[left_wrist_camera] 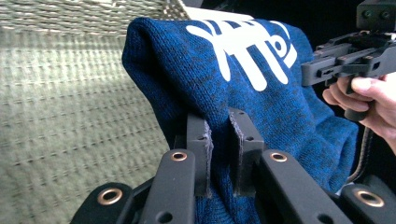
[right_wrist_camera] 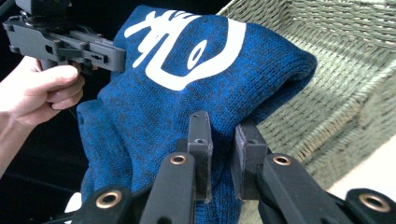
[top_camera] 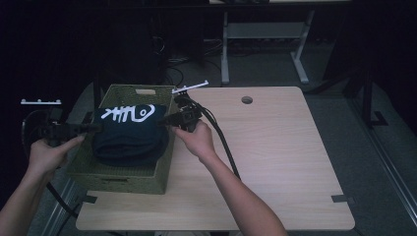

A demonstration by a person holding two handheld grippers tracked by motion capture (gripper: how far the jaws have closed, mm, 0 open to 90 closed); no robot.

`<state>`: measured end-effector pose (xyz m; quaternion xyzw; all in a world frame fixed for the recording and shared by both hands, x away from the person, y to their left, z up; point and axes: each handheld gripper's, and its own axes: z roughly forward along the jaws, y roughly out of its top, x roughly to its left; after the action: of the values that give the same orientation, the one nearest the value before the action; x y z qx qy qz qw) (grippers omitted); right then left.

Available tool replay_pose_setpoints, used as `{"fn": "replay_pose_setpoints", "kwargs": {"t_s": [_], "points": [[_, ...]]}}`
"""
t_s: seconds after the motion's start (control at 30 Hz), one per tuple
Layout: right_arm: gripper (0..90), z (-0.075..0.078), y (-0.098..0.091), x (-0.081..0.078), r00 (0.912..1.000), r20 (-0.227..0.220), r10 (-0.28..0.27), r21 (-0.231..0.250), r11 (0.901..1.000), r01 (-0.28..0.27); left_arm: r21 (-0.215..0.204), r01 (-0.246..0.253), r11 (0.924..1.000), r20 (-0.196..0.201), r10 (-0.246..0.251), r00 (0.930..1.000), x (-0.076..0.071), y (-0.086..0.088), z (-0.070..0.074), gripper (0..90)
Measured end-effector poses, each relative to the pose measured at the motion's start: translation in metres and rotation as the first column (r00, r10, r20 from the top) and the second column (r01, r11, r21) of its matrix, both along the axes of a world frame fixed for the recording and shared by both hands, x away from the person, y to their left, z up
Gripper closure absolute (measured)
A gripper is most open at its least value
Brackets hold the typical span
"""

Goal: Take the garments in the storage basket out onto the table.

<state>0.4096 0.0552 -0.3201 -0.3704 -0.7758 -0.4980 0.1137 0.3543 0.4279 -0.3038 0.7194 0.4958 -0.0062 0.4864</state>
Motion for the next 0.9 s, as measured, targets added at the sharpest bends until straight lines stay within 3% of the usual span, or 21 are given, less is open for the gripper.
{"fn": "replay_pose_setpoints", "kwargs": {"t_s": [0.4,0.9], "points": [[79.0,-0.016,0.027,0.012,0.9999,-0.015,-0.007,-0.031,0.9995,0.006,0.037,-0.023,0.9991,-0.036,0.024,0.9991,0.015,0.019,-0.018,80.2],[78.5,-0.034,0.041,0.02,0.9994,-0.027,-0.021,-0.084,0.9963,0.018,0.096,-0.031,0.9949,-0.064,0.037,0.9973,0.027,0.02,-0.034,80.0]]}}
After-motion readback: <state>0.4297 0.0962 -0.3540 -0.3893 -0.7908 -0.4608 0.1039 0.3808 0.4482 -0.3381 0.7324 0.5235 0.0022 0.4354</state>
